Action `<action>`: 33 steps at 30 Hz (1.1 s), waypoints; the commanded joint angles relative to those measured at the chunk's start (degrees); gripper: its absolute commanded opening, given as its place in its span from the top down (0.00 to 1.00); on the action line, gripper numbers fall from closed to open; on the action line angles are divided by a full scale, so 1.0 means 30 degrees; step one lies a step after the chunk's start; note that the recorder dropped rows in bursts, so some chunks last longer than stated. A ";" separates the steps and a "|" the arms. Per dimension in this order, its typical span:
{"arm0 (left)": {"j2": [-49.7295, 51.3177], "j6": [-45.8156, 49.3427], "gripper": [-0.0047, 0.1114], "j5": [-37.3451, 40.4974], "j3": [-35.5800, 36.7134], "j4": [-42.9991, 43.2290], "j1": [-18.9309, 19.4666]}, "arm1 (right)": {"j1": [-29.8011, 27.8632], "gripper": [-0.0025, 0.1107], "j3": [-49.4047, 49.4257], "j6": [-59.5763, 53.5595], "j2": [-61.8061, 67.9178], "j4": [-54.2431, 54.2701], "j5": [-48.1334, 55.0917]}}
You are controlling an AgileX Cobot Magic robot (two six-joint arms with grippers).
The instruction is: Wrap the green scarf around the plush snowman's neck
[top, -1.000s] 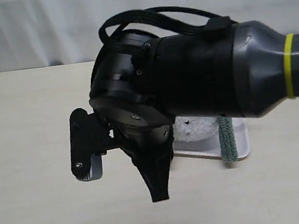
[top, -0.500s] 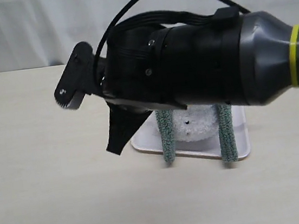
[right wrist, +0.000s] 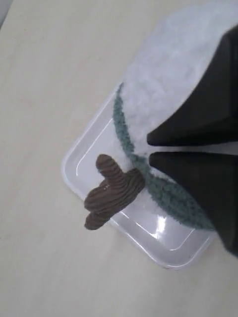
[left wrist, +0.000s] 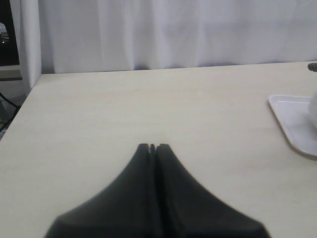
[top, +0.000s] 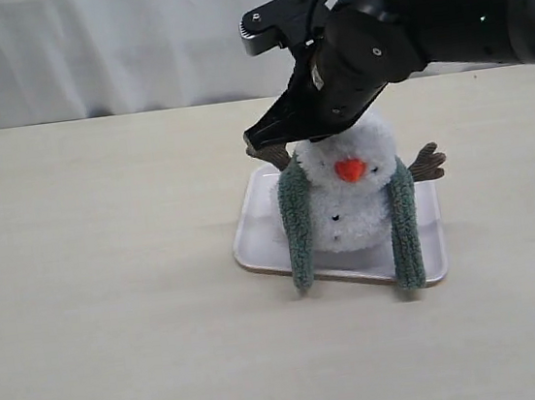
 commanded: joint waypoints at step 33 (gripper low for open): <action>-0.0033 0.0000 0.96 -0.0174 0.0069 0.0021 0.0033 | -0.0103 0.94 -0.5138 -0.5426 0.3380 0.4256 0.4904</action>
